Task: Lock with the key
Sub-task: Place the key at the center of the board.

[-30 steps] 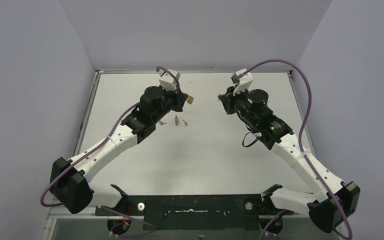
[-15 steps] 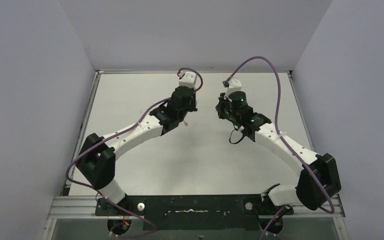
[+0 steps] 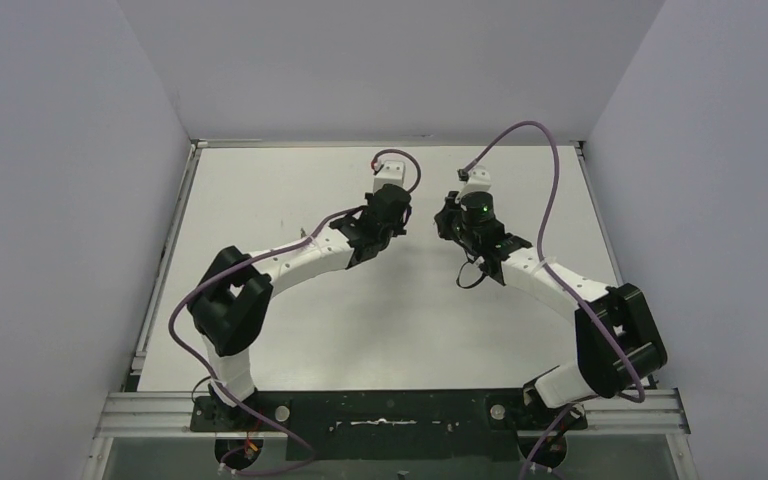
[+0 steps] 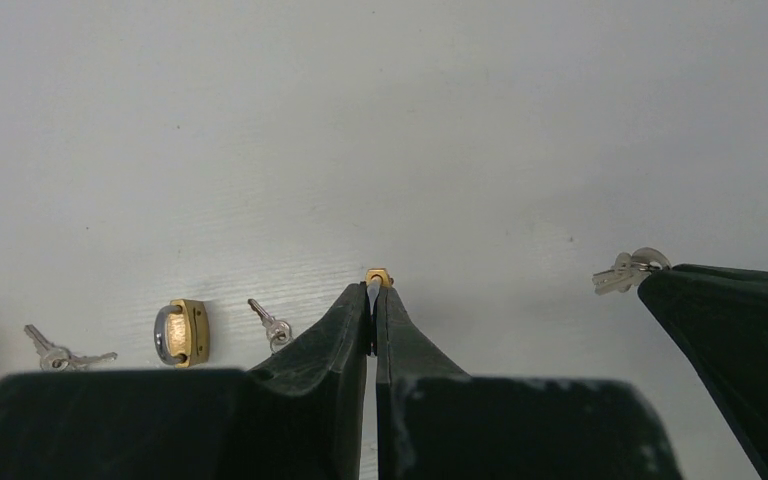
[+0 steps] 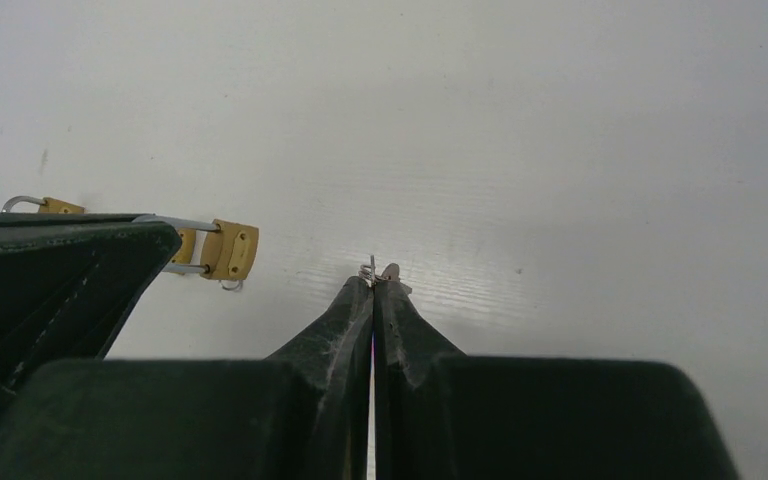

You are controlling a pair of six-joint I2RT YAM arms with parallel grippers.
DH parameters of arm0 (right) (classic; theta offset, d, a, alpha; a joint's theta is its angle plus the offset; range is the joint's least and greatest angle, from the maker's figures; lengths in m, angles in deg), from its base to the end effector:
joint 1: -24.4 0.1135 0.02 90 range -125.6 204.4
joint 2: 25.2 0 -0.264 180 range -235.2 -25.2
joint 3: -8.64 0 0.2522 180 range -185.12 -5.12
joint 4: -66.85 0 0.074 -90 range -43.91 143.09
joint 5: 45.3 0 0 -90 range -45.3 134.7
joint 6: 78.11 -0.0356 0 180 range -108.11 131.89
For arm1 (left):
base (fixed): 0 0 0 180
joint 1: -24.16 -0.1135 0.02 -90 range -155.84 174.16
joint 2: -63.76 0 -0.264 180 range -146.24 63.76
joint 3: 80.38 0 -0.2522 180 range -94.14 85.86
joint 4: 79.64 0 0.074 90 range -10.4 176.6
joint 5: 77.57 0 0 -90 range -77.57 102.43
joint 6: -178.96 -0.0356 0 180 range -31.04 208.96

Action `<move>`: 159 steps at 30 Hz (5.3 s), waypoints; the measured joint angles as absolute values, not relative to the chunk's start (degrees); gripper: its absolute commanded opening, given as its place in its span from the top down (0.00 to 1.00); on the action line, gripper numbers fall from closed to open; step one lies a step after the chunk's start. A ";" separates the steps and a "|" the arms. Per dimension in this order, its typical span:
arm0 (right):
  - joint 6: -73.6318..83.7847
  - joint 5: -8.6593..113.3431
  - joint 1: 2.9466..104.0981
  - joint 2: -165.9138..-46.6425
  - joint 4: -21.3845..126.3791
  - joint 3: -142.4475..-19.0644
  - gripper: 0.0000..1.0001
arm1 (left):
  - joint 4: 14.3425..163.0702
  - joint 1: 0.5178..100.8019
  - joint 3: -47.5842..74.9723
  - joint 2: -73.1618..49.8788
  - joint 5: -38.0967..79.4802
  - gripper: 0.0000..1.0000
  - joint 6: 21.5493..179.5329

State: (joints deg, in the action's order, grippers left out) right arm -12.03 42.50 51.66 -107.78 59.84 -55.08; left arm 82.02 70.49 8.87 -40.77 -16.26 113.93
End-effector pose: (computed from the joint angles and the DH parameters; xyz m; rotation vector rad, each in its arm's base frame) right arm 0.2879 0.1468 0.2460 -0.0353 2.0618 0.5222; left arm 0.3026 -0.2922 0.2530 0.0948 2.0621 -0.2340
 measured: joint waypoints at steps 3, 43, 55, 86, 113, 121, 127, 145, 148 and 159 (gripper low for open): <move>-13.28 43.38 50.94 -110.41 61.69 -55.03 1.00 | 81.98 70.62 8.87 -42.25 -16.34 1.00 115.29; -20.56 51.14 50.66 -123.52 69.32 -52.45 1.00 | 84.38 70.62 8.85 -50.95 -16.08 1.00 121.21; -20.95 52.51 50.61 -125.51 69.85 -52.45 0.95 | 81.48 70.62 6.10 -52.18 -15.60 1.00 121.15; -21.65 54.81 46.96 -125.71 70.65 -53.02 0.82 | 78.15 70.62 3.25 -53.36 -14.14 0.89 120.49; -21.85 56.25 46.33 -126.36 71.05 -53.02 0.80 | 74.85 70.62 2.25 -54.58 -11.75 0.71 119.77; -21.85 56.89 45.67 -126.36 71.09 -53.02 0.80 | 74.83 70.55 1.53 -56.53 -10.88 0.71 119.77; -21.87 57.45 45.13 -126.36 71.31 -53.02 0.80 | 74.81 70.49 0.54 -57.57 -10.53 0.71 119.77; -22.50 58.68 44.19 -126.36 72.82 -53.00 0.81 | 74.66 69.96 -1.09 -59.37 -10.18 0.81 120.07; -22.59 58.72 44.19 -126.36 72.88 -53.00 0.81 | 74.66 69.79 -1.09 -59.65 -10.18 0.91 120.36; -23.33 59.18 43.90 -126.36 73.26 -53.00 0.81 | 73.87 69.74 -1.34 -59.69 -10.79 1.00 121.91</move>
State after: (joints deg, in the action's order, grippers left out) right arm -23.33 59.18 43.90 -126.36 73.26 -53.00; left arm 73.87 69.74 -1.34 -59.69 -10.79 121.91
